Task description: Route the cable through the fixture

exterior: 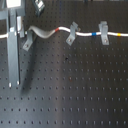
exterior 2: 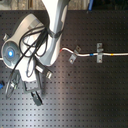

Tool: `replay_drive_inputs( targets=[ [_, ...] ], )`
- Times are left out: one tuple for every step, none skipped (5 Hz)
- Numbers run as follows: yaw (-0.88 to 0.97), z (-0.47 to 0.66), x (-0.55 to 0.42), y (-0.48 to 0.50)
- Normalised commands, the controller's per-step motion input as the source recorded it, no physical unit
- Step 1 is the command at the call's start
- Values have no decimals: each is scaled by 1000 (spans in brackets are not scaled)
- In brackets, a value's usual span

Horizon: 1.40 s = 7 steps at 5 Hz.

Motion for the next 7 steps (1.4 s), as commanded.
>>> replay_drive_inputs(
  targets=[
    [20,-294,60,-119],
    [0,-211,34,-159],
    [-71,212,-11,56],
    [-37,60,-14,67],
    [-86,5,-94,-21],
    [-191,218,-394,289],
    [-154,361,-478,413]
  ],
)
